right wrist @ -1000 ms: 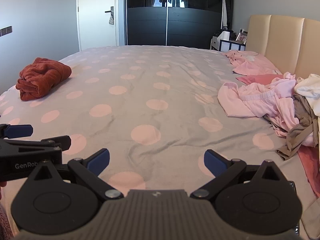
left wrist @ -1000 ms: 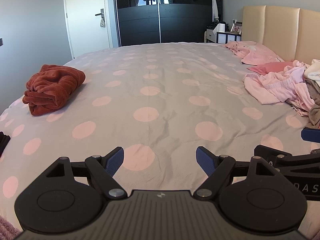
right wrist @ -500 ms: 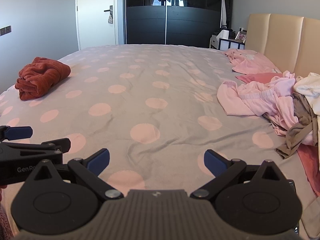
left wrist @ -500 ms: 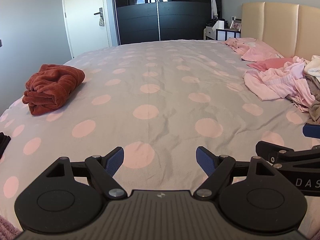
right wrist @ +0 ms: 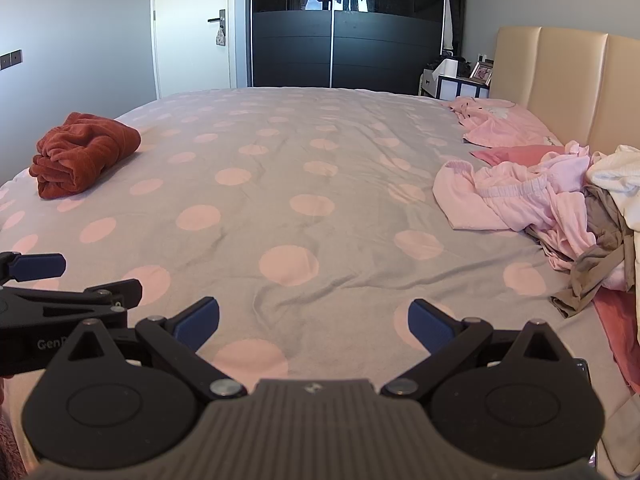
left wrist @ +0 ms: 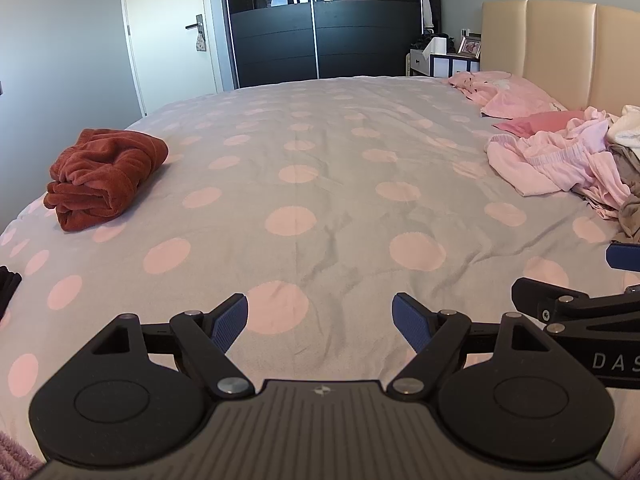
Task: Fold clothes
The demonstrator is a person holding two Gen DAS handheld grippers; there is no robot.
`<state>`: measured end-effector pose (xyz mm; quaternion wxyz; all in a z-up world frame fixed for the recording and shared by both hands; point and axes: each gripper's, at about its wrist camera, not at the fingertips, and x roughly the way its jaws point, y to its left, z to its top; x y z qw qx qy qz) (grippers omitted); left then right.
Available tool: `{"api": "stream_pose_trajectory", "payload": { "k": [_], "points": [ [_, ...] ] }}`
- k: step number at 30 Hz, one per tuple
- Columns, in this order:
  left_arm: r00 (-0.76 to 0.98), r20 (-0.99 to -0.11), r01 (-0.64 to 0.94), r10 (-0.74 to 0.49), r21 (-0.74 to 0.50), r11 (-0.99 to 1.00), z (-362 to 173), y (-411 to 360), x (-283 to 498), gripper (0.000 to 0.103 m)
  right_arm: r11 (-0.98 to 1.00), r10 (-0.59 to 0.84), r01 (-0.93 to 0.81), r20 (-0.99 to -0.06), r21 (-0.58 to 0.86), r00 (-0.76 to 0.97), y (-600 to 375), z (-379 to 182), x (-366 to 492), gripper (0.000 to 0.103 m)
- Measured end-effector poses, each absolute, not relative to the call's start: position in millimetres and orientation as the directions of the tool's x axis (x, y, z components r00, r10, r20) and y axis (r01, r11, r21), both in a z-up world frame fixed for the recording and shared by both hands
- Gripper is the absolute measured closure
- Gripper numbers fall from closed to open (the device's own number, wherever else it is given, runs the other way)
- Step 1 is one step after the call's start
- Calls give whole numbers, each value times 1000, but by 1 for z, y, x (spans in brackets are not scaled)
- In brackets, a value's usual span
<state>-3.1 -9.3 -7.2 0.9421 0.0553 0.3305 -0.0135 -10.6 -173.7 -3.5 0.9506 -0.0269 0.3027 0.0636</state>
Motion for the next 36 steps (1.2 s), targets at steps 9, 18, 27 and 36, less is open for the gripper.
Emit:
{"api": "stream_pose_trajectory", "payload": {
  "k": [9,18,27,36],
  "points": [
    [777,-629,64,13,99,993,-8,-10,-3,24,990,105,-138,-583,-13,806,-174,-3,-9,1],
    [773,-634,69,11,101,992,-9,-11,-2,24,990,106,-141,-589,-13,801,-176,-4,-9,1],
    [762,-647,60,24,107,992,-10,-11,0,24,989,98,-146,-595,-34,798,-178,-2,-8,1],
    [734,-678,37,16,63,997,-1,-1,13,24,994,58,-101,-606,-37,793,-237,29,15,1]
  ]
}}
